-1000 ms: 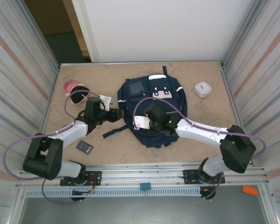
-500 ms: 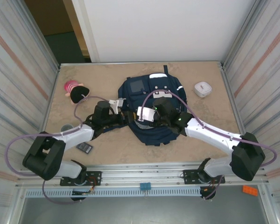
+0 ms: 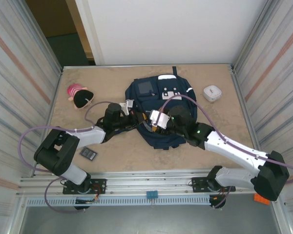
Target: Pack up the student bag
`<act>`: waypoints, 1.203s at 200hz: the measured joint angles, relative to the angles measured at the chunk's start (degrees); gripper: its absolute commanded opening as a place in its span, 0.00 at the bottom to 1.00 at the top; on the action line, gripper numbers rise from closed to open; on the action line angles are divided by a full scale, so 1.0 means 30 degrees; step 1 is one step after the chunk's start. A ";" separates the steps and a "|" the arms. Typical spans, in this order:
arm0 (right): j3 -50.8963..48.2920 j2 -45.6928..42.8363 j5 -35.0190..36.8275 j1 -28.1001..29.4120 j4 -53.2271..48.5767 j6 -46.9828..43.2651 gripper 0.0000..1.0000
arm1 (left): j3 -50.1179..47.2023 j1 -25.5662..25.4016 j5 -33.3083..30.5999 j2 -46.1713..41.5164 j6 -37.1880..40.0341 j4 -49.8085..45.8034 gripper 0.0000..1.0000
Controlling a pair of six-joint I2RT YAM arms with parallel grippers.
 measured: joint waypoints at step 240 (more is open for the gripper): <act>0.2761 -0.0976 -0.4794 -0.3723 -0.4918 -0.2346 0.48 | 0.1231 0.2142 -0.0474 -0.3089 0.7745 -0.7643 0.61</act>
